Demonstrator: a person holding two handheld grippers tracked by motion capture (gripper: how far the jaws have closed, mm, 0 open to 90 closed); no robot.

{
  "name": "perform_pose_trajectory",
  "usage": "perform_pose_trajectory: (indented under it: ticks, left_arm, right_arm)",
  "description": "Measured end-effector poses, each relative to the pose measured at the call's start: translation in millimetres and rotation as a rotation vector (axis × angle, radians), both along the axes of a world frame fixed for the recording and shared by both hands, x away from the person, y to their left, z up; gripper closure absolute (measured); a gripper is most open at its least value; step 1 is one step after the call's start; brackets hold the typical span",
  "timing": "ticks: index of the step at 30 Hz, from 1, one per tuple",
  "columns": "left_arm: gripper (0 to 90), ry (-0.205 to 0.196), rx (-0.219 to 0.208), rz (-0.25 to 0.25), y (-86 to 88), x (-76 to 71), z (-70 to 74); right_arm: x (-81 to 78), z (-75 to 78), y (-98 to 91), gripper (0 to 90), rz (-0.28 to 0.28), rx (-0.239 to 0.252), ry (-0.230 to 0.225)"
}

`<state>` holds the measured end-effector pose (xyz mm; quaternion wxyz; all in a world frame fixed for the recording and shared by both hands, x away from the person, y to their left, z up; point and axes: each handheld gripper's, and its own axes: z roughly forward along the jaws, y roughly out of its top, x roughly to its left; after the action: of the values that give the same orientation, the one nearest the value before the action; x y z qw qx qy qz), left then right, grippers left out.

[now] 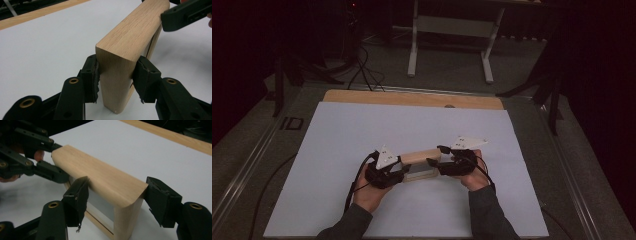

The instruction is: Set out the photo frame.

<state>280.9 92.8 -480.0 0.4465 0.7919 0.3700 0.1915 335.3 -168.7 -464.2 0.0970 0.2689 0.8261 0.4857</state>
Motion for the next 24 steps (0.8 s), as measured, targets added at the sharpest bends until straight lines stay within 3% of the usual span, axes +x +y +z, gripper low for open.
perform_pose_trajectory:
  ticks: [6,11,24]
  left_arm:
    - [58.4,0.004,-0.003,-0.009,2.1,2.1,0.3]
    - [58.4,0.008,-0.002,-0.014,3.3,4.7,0.9]
    - [55.6,-0.01,0.015,-0.023,10.6,19.0,5.4]
  right_arm:
    - [2.5,-8.6,2.5,40.0,-0.007,-0.063,0.012]
    - [1.9,-8.4,2.7,45.3,-0.019,-0.074,-0.011]
    - [0.3,-8.4,10.4,49.0,-0.063,-0.087,-0.058]
